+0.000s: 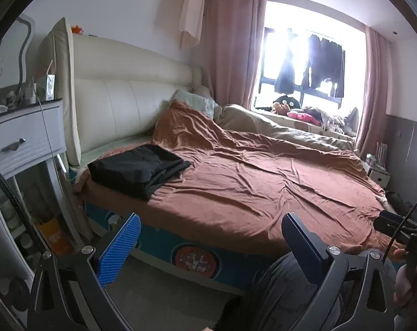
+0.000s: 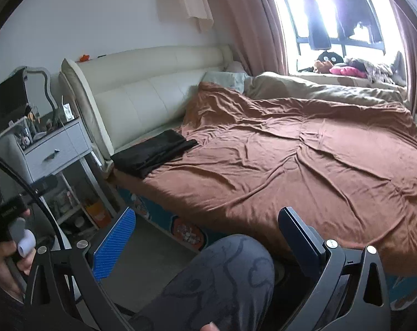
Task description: Fold large clothes
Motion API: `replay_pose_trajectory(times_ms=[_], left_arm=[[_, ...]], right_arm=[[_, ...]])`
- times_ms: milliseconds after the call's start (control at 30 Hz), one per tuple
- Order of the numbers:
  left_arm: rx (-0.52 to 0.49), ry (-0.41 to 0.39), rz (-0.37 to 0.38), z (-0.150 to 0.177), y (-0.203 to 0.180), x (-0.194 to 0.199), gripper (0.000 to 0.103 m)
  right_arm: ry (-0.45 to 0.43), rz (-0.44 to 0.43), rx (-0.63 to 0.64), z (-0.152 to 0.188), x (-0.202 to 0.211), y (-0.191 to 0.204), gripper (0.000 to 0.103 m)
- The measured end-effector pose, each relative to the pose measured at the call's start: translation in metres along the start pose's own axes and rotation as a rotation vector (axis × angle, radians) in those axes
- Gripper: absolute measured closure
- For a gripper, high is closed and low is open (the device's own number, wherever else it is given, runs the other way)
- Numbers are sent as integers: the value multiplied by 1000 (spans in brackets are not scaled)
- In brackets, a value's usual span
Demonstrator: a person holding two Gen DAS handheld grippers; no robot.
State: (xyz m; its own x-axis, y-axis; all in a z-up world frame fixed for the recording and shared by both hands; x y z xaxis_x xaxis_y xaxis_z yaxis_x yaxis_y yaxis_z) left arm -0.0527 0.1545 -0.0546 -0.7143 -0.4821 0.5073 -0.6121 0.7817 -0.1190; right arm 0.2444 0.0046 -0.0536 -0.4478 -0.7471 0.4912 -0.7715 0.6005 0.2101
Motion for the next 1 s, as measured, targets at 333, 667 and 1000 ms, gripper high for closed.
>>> replay_pose_trajectory(times_ms=[333, 667, 1000], left_arm=[[-61, 21, 10, 10, -18, 0, 0], [-54, 41, 48, 13, -23, 3, 0], [-68, 48, 45, 11, -22, 4, 0]], right_arm=[[-8, -4, -18, 5, 6, -1, 0], [-3, -8, -44, 9, 2, -3, 0], [-1, -5, -49, 8, 1, 1, 0]])
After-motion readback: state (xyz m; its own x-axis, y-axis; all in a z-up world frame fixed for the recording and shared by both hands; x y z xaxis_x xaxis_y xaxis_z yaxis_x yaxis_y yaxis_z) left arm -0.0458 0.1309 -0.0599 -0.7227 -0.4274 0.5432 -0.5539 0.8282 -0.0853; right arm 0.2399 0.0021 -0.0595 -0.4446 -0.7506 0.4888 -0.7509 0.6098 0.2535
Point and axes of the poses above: each gripper's, at about its wrist camera, not at the fingertips, and x roughly against the way its jaws point, y to its left, z to its underside, the point moved 8 cm from there along -x, roughly the way its jaws point, and after that the axes turned 8 degrees about y, right-handed, at the moved point
